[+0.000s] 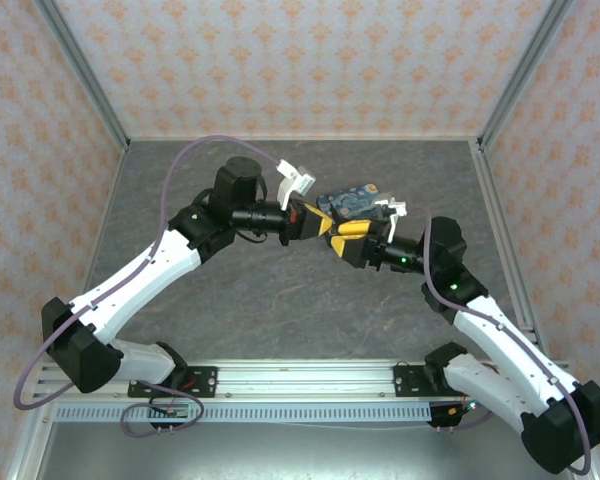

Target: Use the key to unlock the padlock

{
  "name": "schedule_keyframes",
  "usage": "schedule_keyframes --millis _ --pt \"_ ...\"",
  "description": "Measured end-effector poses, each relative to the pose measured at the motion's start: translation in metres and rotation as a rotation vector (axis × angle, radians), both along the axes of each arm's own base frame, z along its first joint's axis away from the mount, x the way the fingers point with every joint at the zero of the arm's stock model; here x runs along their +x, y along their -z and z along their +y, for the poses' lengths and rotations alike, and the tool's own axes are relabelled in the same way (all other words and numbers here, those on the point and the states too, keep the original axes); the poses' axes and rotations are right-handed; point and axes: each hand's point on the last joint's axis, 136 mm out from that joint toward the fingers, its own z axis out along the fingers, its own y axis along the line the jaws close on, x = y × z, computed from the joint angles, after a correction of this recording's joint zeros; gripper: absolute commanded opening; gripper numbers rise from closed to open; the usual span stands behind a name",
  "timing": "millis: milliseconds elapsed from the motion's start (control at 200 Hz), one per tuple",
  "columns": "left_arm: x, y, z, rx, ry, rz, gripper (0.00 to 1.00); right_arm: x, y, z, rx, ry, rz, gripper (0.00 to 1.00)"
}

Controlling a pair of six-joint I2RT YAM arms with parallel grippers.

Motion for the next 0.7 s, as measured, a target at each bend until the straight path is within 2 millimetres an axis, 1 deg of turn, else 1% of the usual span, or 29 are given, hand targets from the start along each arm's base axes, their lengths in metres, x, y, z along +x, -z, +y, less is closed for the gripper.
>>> schedule_keyframes --millis 155,255,365,651,701 --pt "-0.001 0.001 0.000 0.002 0.003 0.004 0.00 -0.001 -0.005 0.006 0.009 -0.025 -0.016 0.50" --pt "-0.001 0.001 0.000 0.001 0.006 0.005 0.00 0.001 -0.004 0.010 0.008 -0.038 -0.005 0.43" --pt "-0.001 0.001 0.000 0.001 0.007 0.006 0.00 0.003 -0.005 0.015 0.006 -0.053 0.001 0.36" --pt "-0.002 0.000 0.000 0.000 0.007 0.005 0.00 0.003 -0.005 0.016 0.003 -0.059 -0.001 0.20" --pt "-0.002 0.000 0.000 0.000 0.010 0.006 0.00 0.003 -0.005 0.016 0.000 -0.059 -0.006 0.15"
